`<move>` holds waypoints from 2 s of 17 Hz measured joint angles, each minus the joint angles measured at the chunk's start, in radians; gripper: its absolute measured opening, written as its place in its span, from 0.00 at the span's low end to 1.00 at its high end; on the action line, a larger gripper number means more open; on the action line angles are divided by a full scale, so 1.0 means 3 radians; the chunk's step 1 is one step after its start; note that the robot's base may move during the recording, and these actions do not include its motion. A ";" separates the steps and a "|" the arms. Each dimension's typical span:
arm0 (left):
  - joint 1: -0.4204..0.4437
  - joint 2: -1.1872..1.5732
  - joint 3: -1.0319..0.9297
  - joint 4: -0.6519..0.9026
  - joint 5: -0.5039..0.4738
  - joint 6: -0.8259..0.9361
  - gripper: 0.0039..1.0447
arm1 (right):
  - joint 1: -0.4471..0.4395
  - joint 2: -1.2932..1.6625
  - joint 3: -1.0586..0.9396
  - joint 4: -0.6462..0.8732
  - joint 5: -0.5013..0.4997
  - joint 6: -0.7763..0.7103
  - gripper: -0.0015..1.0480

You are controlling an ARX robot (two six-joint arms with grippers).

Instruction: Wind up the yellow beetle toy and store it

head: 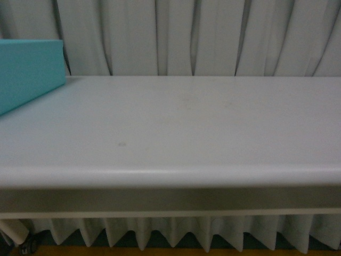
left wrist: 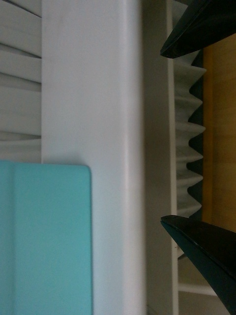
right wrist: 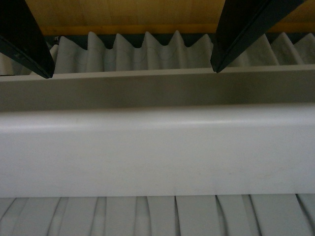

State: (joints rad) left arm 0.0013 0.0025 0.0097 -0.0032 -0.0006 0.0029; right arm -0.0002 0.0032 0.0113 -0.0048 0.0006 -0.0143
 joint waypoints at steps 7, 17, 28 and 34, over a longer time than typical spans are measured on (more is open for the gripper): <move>0.0000 0.0000 0.0000 0.0000 -0.0003 0.0000 0.94 | 0.0000 0.0001 0.0000 0.0006 0.0000 0.0000 0.94; 0.0000 0.0000 0.0000 -0.0003 0.0000 0.0000 0.94 | 0.0000 0.0001 0.0000 -0.0001 -0.0001 0.0000 0.94; 0.0000 0.0000 0.0000 -0.0001 0.0000 0.0000 0.94 | 0.0000 0.0000 0.0000 0.0000 0.0000 0.0000 0.94; 0.0000 0.0000 0.0000 -0.0001 0.0000 0.0000 0.94 | 0.0000 0.0000 0.0000 0.0000 -0.0001 0.0000 0.94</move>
State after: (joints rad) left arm 0.0013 0.0025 0.0097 -0.0036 -0.0006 0.0029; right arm -0.0002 0.0032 0.0113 -0.0048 0.0002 -0.0143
